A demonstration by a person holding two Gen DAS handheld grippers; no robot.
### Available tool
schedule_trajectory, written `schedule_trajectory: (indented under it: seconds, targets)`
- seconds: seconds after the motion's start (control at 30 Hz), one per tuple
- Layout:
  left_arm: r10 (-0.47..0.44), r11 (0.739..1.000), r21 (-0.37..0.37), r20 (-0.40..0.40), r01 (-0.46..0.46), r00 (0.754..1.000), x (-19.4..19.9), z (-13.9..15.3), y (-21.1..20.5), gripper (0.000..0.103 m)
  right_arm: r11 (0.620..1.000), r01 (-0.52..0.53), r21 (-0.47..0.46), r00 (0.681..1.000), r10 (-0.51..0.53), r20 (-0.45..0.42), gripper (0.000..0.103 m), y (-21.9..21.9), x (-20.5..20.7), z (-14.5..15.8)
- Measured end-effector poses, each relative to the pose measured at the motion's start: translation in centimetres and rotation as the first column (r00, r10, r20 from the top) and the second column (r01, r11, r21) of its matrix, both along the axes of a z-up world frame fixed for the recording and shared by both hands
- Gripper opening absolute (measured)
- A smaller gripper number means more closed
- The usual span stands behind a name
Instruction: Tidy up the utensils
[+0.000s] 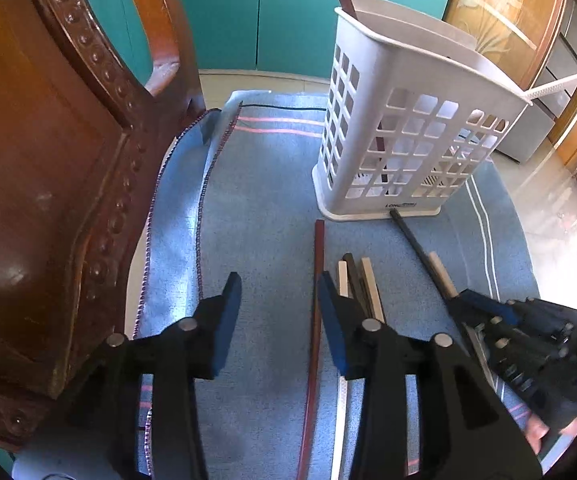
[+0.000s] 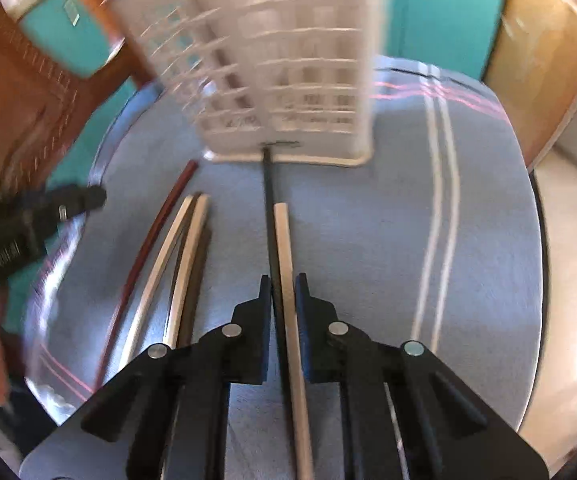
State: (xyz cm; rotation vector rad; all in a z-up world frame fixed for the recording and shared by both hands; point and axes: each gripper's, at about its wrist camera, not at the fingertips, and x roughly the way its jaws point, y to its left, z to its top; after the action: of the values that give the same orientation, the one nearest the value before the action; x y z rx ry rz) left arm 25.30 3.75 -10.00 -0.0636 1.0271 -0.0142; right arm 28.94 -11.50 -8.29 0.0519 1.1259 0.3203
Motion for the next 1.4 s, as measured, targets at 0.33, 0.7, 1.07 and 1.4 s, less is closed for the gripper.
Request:
schedule_trajectory:
  seconds: [0.33,0.7,1.07,1.4]
  targets:
    - [-0.010,1.000,0.021,-0.040,0.011,0.999,0.6,-0.7,-0.6,0.048,0.998,-0.015,-0.054,1.000,0.014,-0.016,0.012,-0.8,0.4,-0.5]
    - [-0.030,0.998,0.054,-0.079,0.035,0.996,1.2,-2.0,-1.7,0.051,0.993,-0.074,-0.088,0.997,0.073,-0.012,0.013,1.3,-0.3,-1.6]
    - [-0.034,0.996,0.074,-0.110,0.042,0.993,1.8,-3.5,-1.4,0.050,0.994,0.094,-0.051,0.995,-0.096,-0.033,0.007,-2.0,0.8,-1.6]
    - [-0.034,0.997,0.064,-0.106,0.041,0.994,4.4,-5.1,-1.3,0.053,0.984,0.177,-0.030,0.984,-0.178,-0.030,0.014,-4.2,1.4,-1.4]
